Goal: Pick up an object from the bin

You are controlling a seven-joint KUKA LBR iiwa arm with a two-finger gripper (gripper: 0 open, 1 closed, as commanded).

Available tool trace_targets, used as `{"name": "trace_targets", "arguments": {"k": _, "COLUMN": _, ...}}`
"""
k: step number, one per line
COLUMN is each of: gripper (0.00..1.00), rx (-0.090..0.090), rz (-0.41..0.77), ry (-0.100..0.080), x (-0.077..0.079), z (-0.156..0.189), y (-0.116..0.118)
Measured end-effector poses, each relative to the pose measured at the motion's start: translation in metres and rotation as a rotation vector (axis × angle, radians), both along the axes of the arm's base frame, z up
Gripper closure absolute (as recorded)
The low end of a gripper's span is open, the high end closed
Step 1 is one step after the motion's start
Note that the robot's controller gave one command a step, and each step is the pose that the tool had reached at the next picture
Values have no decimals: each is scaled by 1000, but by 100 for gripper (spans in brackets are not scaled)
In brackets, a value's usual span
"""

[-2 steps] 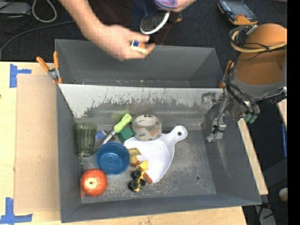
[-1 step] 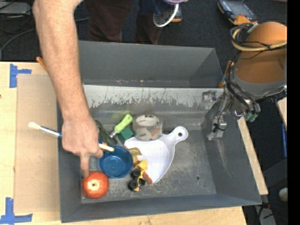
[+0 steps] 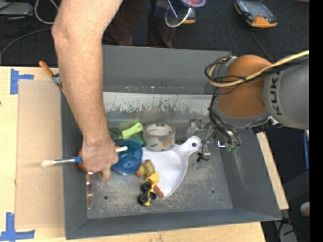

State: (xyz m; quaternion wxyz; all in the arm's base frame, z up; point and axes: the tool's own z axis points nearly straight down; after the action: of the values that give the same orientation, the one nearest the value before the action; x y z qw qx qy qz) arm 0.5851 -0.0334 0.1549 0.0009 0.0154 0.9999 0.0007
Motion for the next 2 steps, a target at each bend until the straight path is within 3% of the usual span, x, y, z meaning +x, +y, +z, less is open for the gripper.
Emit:
{"name": "trace_targets", "arguments": {"k": 1, "gripper": 0, "rx": -3, "rz": -11, "ry": -11, "x": 39, "z": -88, "y": -8}}
{"name": "trace_targets", "arguments": {"k": 2, "gripper": 0, "rx": 3, "rz": 55, "ry": -5, "x": 36, "z": -84, "y": -34}}
